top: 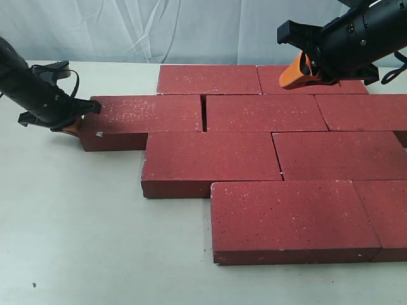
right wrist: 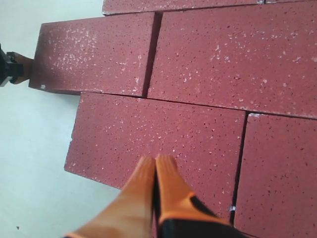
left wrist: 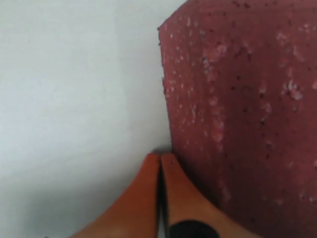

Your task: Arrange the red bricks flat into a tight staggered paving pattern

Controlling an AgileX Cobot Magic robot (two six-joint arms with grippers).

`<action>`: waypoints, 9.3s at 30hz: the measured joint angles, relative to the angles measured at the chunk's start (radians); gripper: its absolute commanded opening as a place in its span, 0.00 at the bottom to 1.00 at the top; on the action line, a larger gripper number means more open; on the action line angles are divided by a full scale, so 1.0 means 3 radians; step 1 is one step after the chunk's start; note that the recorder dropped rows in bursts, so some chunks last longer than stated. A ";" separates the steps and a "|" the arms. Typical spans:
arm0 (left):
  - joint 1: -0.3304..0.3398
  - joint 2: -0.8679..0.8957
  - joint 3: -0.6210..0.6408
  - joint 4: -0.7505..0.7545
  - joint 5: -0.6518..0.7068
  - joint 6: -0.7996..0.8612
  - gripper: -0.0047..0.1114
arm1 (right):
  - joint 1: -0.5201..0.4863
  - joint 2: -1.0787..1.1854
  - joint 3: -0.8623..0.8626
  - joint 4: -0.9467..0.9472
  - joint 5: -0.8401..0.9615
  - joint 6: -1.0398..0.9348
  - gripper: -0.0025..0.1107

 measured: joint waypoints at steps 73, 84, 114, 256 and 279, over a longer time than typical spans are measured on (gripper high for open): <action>0.0008 -0.0919 0.0000 0.0473 0.0341 -0.0171 0.04 | 0.0000 0.0000 0.0000 -0.0382 0.0037 -0.0005 0.02; 0.0008 -0.1720 0.0294 0.0478 0.0542 -0.0171 0.04 | 0.0000 -0.0098 0.0020 -0.1170 0.0108 0.0616 0.02; 0.0008 -0.4175 0.1857 0.0485 0.0427 -0.0442 0.04 | 0.0000 -0.2273 0.1607 -0.1795 -0.0440 0.1013 0.02; 0.0008 -0.5000 0.2286 0.0645 0.0487 -0.0436 0.04 | -0.0420 -0.5253 0.4033 -0.2112 -0.1547 0.0879 0.02; 0.0008 -0.5000 0.2286 0.0645 0.0487 -0.0436 0.04 | -0.0420 -0.5253 0.4033 -0.2112 -0.1555 0.0879 0.02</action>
